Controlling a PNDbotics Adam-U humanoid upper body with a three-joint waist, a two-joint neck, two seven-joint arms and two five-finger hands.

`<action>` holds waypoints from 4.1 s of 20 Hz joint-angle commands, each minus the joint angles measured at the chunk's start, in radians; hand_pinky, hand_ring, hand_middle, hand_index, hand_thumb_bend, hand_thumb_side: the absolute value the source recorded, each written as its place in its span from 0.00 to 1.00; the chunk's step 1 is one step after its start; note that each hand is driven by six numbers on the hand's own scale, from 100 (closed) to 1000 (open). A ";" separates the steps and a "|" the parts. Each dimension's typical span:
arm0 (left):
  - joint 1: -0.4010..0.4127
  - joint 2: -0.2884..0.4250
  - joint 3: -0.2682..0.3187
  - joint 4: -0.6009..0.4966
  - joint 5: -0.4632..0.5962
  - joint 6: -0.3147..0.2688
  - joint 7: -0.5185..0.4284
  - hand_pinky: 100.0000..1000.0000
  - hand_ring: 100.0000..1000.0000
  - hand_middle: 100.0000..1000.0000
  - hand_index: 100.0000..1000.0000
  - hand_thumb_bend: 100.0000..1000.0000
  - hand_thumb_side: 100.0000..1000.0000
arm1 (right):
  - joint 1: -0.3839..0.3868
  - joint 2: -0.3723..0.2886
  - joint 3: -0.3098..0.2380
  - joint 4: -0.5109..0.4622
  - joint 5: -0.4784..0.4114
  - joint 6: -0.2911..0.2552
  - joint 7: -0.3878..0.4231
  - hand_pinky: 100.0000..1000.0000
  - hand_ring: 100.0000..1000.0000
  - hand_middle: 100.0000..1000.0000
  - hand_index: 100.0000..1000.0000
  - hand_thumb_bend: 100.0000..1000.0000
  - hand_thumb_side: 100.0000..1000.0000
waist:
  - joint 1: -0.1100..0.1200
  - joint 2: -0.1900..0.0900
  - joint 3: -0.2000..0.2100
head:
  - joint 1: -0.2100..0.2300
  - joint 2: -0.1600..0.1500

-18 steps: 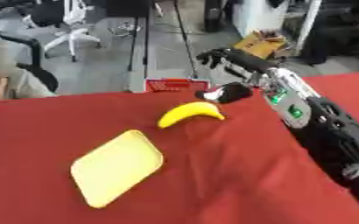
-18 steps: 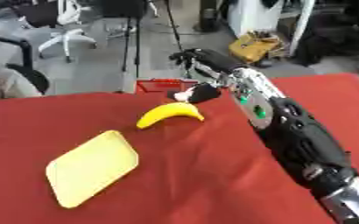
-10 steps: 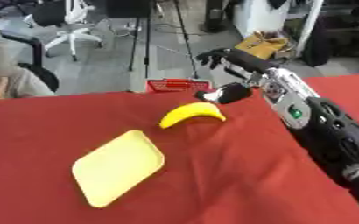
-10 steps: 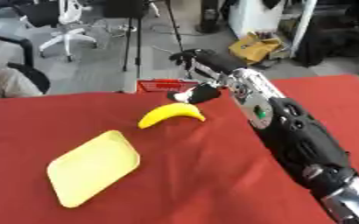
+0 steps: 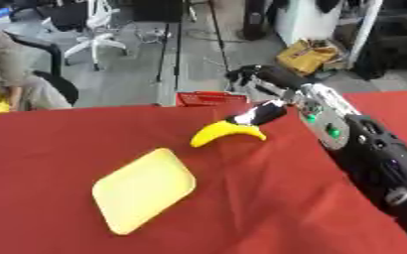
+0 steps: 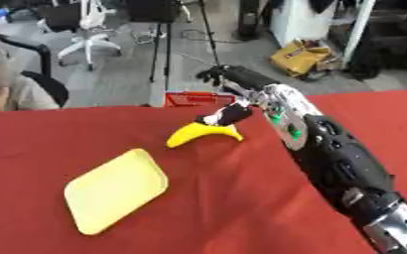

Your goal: Pick up objects on the table and place them in the box.

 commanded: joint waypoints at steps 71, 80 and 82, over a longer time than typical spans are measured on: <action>-0.021 -0.009 -0.019 -0.004 0.064 -0.005 -0.035 0.61 0.71 0.78 0.83 1.00 0.45 | -0.025 0.010 -0.052 0.305 0.165 0.037 -0.042 0.52 0.46 0.55 0.73 0.41 0.30 | 0.061 0.033 0.058 | -0.147 -0.089; -0.021 -0.010 -0.019 -0.004 0.064 -0.007 -0.034 0.61 0.71 0.78 0.83 1.00 0.46 | -0.013 0.016 -0.046 0.296 0.157 0.026 -0.043 0.26 0.23 0.39 0.55 0.19 0.23 | 0.057 0.027 0.050 | -0.148 -0.090; -0.021 -0.010 -0.019 -0.004 0.064 -0.008 -0.034 0.61 0.71 0.78 0.83 1.00 0.46 | -0.011 0.015 -0.045 0.293 0.151 0.024 -0.039 0.26 0.23 0.39 0.55 0.19 0.23 | 0.056 0.026 0.049 | -0.148 -0.090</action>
